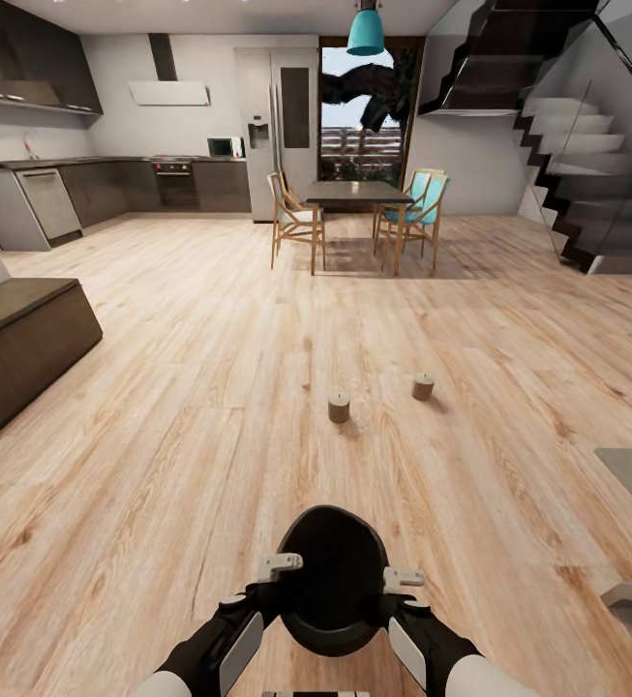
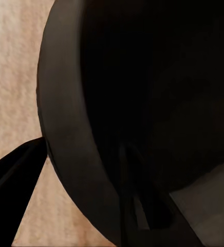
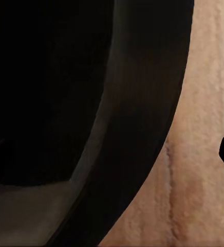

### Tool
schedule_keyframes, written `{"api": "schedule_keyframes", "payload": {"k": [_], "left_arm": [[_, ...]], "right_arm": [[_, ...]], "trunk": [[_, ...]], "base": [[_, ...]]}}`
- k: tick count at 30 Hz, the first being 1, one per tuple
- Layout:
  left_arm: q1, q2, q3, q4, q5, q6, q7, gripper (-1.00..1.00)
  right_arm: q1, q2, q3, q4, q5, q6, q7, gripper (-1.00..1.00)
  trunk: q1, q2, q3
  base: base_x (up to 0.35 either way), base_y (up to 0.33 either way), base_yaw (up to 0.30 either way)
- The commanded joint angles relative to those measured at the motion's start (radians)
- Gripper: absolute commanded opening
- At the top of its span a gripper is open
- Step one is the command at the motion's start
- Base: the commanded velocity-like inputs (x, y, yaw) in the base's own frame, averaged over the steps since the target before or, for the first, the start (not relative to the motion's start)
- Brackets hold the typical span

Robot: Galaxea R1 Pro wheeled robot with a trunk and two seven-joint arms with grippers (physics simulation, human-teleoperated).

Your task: Place each of the two pumpkins and all three candles from the living room inside a cabinet in the living room (use any cabinet), then make sure every cabinet is closed, and position the cauldron so it is next to a table in the living room.

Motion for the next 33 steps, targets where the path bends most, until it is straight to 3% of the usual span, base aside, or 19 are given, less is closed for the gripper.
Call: {"api": "schedule_keyframes", "payload": {"k": [1, 19, 20, 33], "left_arm": [[0.0, 0.0, -0.002, 0.0, 0.007, 0.005, 0.006, -1.0], [0.0, 0.0, -0.002, 0.0, 0.009, 0.005, 0.006, -1.0], [0.0, 0.0, -0.002, 0.0, 0.009, 0.005, 0.006, -1.0], [0.0, 0.0, -0.002, 0.0, 0.009, 0.005, 0.006, -1.0]], "right_arm": [[0.0, 0.0, 0.009, -0.002, -0.01, 0.006, -0.007, 1.0], [0.0, 0.0, 0.009, -0.004, -0.009, 0.013, -0.007, 1.0], [0.0, 0.0, 0.009, -0.004, -0.009, 0.013, -0.007, -1.0], [0.0, 0.0, 0.009, -0.004, -0.009, 0.012, -0.006, -1.0]], "trunk": [[0.0, 0.0, -0.001], [0.0, 0.0, -0.001], [0.0, 0.0, -0.001], [0.0, 0.0, -0.001]], "base": [[0.0, 0.0, 0.0], [0.0, 0.0, 0.0], [0.0, 0.0, 0.0], [0.0, 0.0, 0.0]]}}
